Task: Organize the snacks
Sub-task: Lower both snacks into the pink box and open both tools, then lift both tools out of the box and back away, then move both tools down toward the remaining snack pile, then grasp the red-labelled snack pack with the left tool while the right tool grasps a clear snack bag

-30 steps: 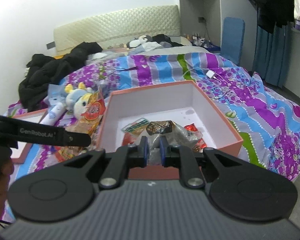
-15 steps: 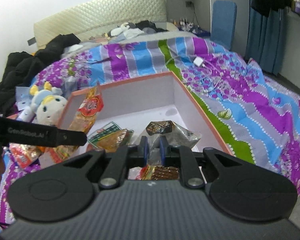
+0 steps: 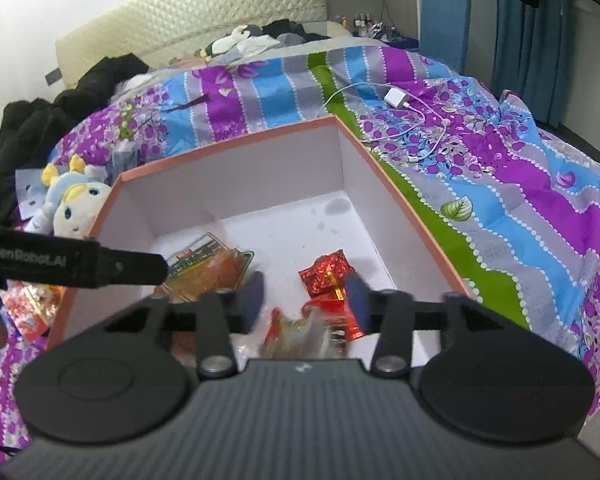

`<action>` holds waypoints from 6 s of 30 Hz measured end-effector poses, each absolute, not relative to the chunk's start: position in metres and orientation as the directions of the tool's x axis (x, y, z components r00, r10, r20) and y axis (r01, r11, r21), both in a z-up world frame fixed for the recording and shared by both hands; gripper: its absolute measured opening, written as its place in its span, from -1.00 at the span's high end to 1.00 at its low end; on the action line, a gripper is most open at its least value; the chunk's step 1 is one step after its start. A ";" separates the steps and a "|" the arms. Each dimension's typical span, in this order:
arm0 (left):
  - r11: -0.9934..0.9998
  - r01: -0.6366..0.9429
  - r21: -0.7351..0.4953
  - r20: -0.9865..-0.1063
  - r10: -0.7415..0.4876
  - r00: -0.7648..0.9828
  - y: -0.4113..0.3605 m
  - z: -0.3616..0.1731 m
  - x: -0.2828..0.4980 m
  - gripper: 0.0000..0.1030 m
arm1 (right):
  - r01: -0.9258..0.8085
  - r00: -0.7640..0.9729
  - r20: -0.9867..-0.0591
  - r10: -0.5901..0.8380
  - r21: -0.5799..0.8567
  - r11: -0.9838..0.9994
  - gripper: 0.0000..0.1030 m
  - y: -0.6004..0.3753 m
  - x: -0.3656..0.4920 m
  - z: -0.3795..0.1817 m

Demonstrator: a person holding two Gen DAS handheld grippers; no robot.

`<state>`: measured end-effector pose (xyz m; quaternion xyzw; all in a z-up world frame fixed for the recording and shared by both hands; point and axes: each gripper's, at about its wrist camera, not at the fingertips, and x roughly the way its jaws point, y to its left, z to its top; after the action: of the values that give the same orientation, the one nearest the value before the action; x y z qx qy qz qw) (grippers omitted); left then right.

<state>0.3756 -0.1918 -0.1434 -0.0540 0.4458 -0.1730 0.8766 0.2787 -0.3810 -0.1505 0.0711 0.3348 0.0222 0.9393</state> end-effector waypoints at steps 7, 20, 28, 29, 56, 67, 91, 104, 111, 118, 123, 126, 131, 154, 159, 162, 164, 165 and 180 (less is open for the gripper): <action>0.932 0.266 -0.245 -0.714 -0.359 0.601 -0.172 -0.105 0.330 -0.53 | 0.007 0.806 -0.585 0.082 0.149 0.989 0.02 -0.372 0.243 -0.126; 0.930 0.262 -0.259 -0.636 -0.368 0.678 -0.127 -0.056 0.198 -0.53 | -0.019 0.863 -0.494 0.106 0.177 0.984 0.02 -0.345 0.141 -0.088; 0.937 0.245 -0.249 -0.602 -0.348 0.718 -0.103 -0.047 0.129 -0.53 | -0.055 0.881 -0.456 0.131 0.176 0.983 0.02 -0.324 0.090 -0.079; 0.938 0.242 -0.249 -0.599 -0.346 0.722 -0.100 -0.046 0.123 -0.53 | -0.059 0.881 -0.454 0.134 0.177 0.982 0.02 -0.321 0.085 -0.078; 0.962 0.107 -0.252 -0.576 -0.238 0.782 -0.038 -0.045 0.028 -0.53 | -0.245 0.840 -0.454 0.298 0.172 0.954 0.01 -0.252 0.030 -0.084; 0.968 0.035 -0.249 -0.607 -0.184 0.773 -0.005 -0.073 0.040 -0.53 | -0.273 0.833 -0.457 0.311 0.150 0.950 0.01 -0.225 0.043 -0.104; 0.979 -0.063 -0.193 -0.714 -0.096 0.694 0.090 -0.199 0.183 -0.53 | -0.388 0.833 -0.459 0.307 -0.090 0.917 0.02 -0.108 0.143 -0.181; 0.913 -0.153 -0.378 -0.689 -0.167 0.705 0.134 -0.226 0.277 -0.49 | -0.320 0.855 -0.503 0.127 -0.318 0.892 0.04 -0.080 0.230 -0.239; 0.882 -0.198 -0.428 -0.712 -0.194 0.675 0.146 -0.246 0.304 -0.13 | -0.328 0.842 -0.537 0.046 -0.443 0.834 0.05 -0.072 0.249 -0.261; 0.828 -0.250 -0.502 -0.723 -0.244 0.646 0.155 -0.265 0.315 0.58 | -0.339 0.821 -0.571 0.012 -0.471 0.815 0.46 -0.070 0.259 -0.270; 0.808 -0.249 -0.533 -0.706 -0.262 0.658 0.157 -0.262 0.313 0.85 | -0.362 0.810 -0.585 0.028 -0.463 0.809 0.65 -0.069 0.259 -0.266; 0.806 -0.240 -0.541 -0.697 -0.270 0.665 0.157 -0.255 0.303 0.90 | -0.370 0.818 -0.574 0.036 -0.477 0.797 0.66 -0.067 0.249 -0.260; 0.804 -0.227 -0.549 -0.684 -0.276 0.676 0.157 -0.243 0.275 1.00 | -0.378 0.822 -0.566 0.058 -0.467 0.800 0.67 -0.068 0.230 -0.246; 0.795 -0.320 -0.516 -0.683 -0.157 0.713 0.142 -0.215 0.095 1.00 | -0.413 0.765 -0.614 0.191 -0.240 0.879 0.68 -0.113 0.122 -0.192; 0.807 -0.341 -0.483 -0.712 -0.135 0.689 0.137 -0.219 0.068 1.00 | -0.450 0.718 -0.652 0.242 -0.171 0.876 0.70 -0.122 0.101 -0.189; 0.812 -0.347 -0.469 -0.739 -0.146 0.658 0.138 -0.228 0.057 1.00 | -0.487 0.671 -0.684 0.284 -0.119 0.865 0.72 -0.122 0.093 -0.196; 0.809 -0.357 -0.467 -0.749 -0.146 0.647 0.141 -0.233 0.053 0.99 | -0.500 0.655 -0.694 0.297 -0.104 0.860 0.71 -0.121 0.091 -0.201; 0.809 -0.367 -0.460 -0.755 -0.139 0.641 0.143 -0.234 0.051 0.98 | -0.508 0.646 -0.698 0.308 -0.092 0.857 0.71 -0.120 0.092 -0.203; 0.942 -0.250 -0.224 -0.823 -0.045 0.567 0.153 -0.205 0.060 -0.54 | -0.460 0.663 -0.664 0.346 0.002 0.888 -0.63 -0.140 0.101 -0.201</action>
<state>0.0596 0.1530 -0.2054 -0.1601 0.4618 0.0588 0.8704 0.1013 -0.1404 -0.2005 -0.0832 0.3451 0.2219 0.9082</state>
